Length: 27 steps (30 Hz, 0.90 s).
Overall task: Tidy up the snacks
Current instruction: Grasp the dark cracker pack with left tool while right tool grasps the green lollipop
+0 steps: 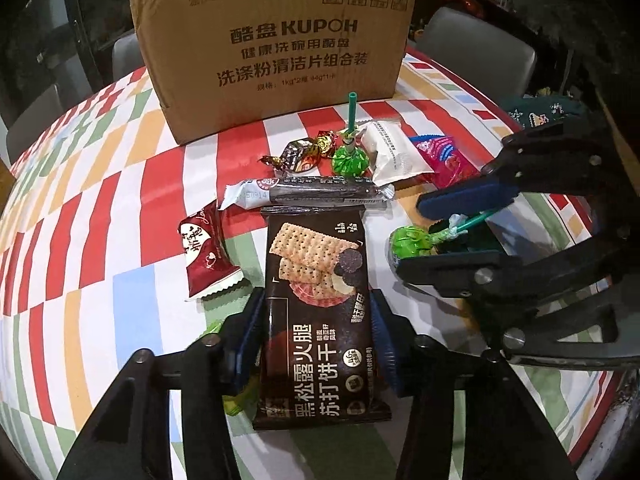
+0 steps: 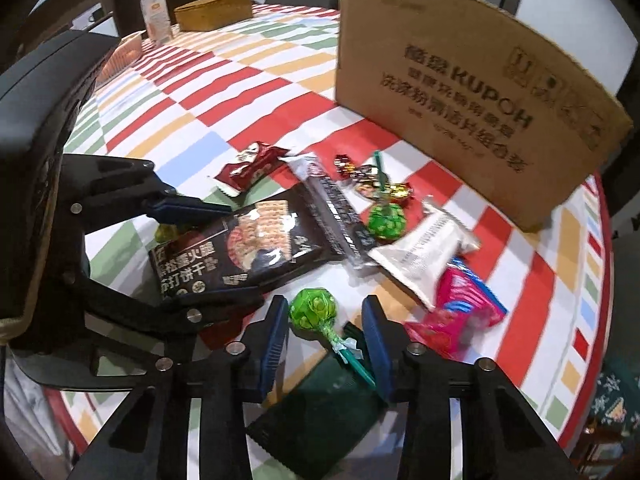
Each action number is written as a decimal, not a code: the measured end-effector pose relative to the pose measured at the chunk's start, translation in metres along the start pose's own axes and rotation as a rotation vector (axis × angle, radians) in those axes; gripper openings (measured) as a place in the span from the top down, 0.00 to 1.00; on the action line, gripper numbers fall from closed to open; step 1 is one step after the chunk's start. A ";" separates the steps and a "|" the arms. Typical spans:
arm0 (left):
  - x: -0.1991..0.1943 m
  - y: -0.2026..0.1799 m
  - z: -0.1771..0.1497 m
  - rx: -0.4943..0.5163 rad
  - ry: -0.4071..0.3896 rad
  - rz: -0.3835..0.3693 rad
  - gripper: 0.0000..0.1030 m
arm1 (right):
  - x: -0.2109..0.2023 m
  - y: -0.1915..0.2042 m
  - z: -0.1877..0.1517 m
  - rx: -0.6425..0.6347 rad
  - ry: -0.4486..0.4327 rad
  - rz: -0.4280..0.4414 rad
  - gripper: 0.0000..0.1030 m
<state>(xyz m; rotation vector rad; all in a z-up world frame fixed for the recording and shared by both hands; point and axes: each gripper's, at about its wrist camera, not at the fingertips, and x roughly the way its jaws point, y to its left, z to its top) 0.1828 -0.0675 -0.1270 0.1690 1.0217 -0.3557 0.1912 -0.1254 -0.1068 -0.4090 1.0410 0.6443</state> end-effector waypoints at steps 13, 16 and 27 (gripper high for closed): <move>-0.005 0.007 -0.004 -0.067 -0.014 -0.034 0.53 | 0.003 -0.004 -0.003 0.096 -0.016 0.009 0.74; -0.015 0.006 -0.005 -0.070 -0.033 -0.024 0.53 | -0.005 -0.003 -0.006 0.122 -0.039 0.005 0.74; -0.063 0.003 0.004 -0.070 -0.144 0.024 0.53 | -0.044 0.003 -0.011 0.203 -0.156 -0.021 0.74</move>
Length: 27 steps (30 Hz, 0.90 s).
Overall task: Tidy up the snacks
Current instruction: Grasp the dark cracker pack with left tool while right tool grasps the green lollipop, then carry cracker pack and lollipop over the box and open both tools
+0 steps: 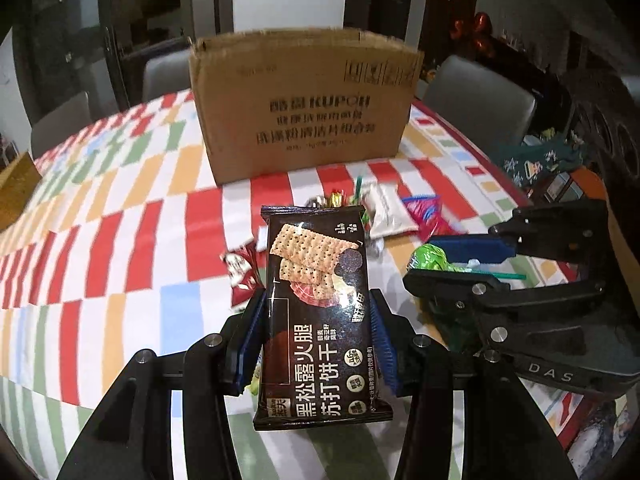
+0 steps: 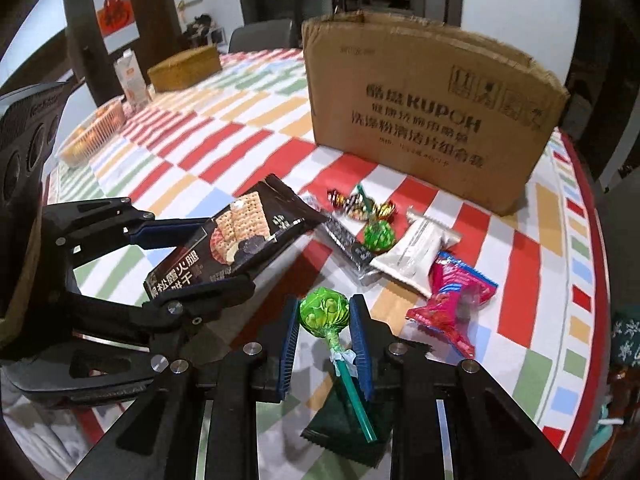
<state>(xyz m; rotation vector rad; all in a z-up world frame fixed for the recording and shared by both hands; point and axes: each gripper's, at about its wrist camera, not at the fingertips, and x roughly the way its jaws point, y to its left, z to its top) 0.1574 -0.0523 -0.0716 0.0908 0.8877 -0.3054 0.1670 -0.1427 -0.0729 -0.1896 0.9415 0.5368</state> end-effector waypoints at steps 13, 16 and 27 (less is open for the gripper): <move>-0.054 0.000 0.040 -0.002 -0.167 0.031 0.53 | -0.060 -0.003 0.020 0.067 -0.194 -0.086 0.74; -0.061 0.002 0.053 -0.006 -0.202 0.039 0.53 | -0.070 -0.005 0.030 0.078 -0.238 -0.104 0.74; -0.072 0.018 0.108 -0.017 -0.296 0.065 0.53 | -0.097 -0.020 0.076 0.104 -0.360 -0.158 0.74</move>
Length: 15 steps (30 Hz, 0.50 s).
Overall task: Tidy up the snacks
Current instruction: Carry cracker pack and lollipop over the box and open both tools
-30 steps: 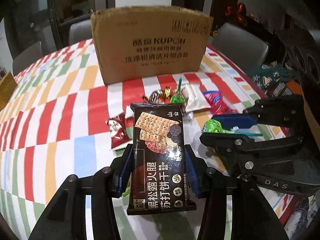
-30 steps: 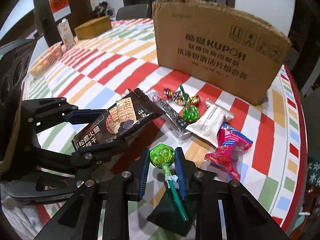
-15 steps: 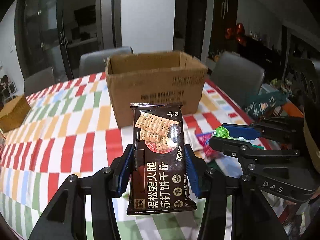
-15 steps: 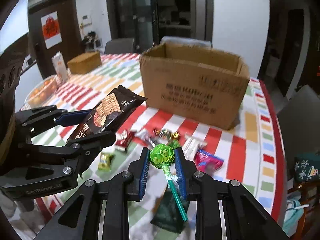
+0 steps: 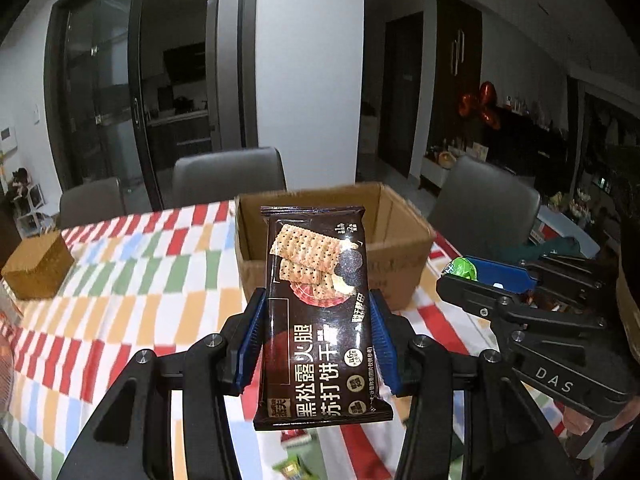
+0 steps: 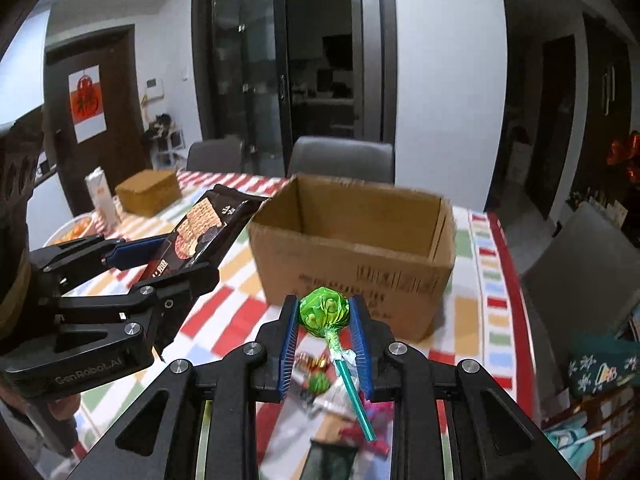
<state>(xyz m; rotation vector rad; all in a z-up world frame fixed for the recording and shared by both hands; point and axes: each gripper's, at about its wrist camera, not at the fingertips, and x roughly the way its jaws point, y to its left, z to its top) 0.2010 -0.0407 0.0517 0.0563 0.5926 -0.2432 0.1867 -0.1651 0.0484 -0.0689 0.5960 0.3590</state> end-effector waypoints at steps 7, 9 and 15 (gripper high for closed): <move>0.014 0.011 0.037 0.019 -0.033 0.011 0.53 | 0.009 -0.014 0.037 0.008 -0.046 -0.021 0.74; 0.020 0.015 0.047 0.015 -0.040 0.004 0.53 | 0.014 -0.018 0.046 0.014 -0.050 -0.024 0.74; 0.050 0.025 0.075 0.015 -0.024 -0.005 0.53 | 0.039 -0.033 0.068 0.042 -0.040 -0.038 0.74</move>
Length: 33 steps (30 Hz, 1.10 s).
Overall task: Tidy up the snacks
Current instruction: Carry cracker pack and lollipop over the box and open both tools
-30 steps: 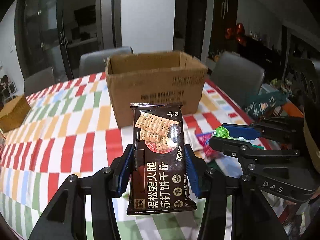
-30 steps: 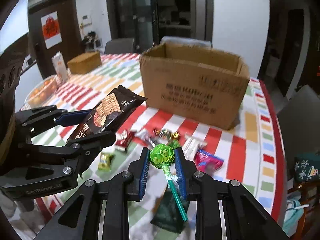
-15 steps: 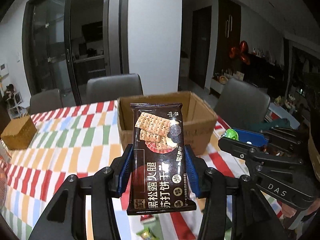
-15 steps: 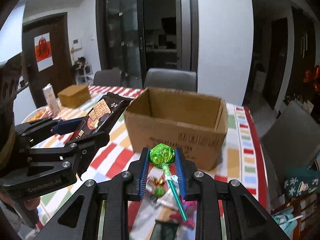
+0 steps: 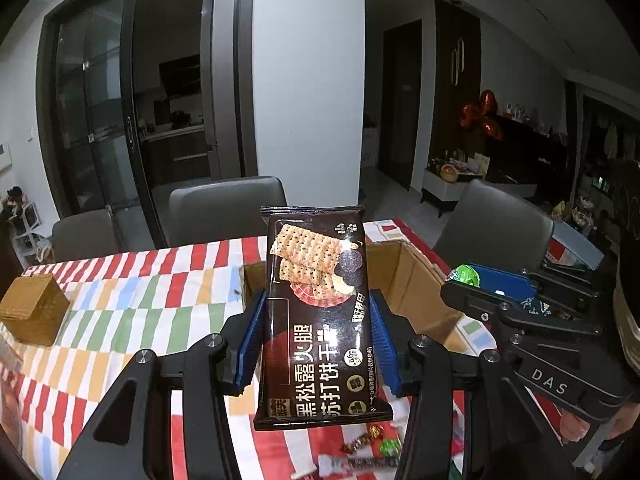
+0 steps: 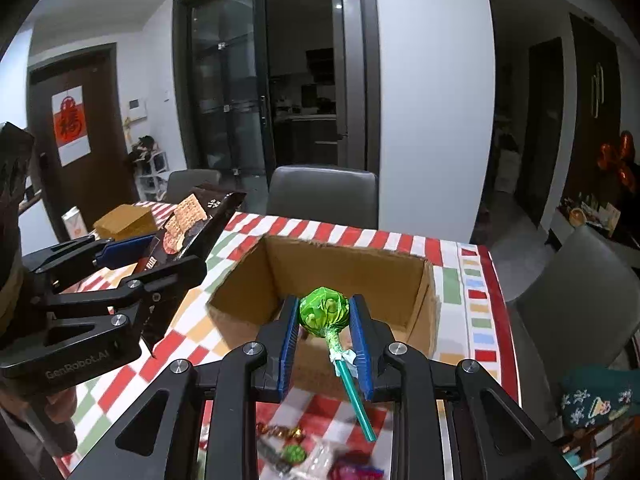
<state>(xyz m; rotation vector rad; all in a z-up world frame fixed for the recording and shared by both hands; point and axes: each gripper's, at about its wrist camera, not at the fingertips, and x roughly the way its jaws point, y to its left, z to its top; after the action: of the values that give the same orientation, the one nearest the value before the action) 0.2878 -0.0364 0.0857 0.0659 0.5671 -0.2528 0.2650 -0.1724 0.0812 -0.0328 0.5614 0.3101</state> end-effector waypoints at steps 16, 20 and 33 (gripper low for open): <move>0.091 0.014 0.029 -0.023 0.140 0.035 0.42 | 0.072 -0.031 0.019 0.049 0.095 -0.085 0.73; 0.082 0.019 0.021 -0.023 0.127 0.076 0.35 | 0.073 -0.032 0.019 0.057 0.098 -0.129 0.55; -0.003 0.007 -0.013 -0.013 0.044 0.142 0.26 | 0.012 -0.005 -0.007 0.039 0.018 -0.135 0.43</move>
<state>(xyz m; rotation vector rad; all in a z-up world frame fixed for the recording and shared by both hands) 0.2802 -0.0272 0.0768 0.0986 0.6052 -0.1093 0.2729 -0.1749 0.0689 -0.0356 0.5802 0.1678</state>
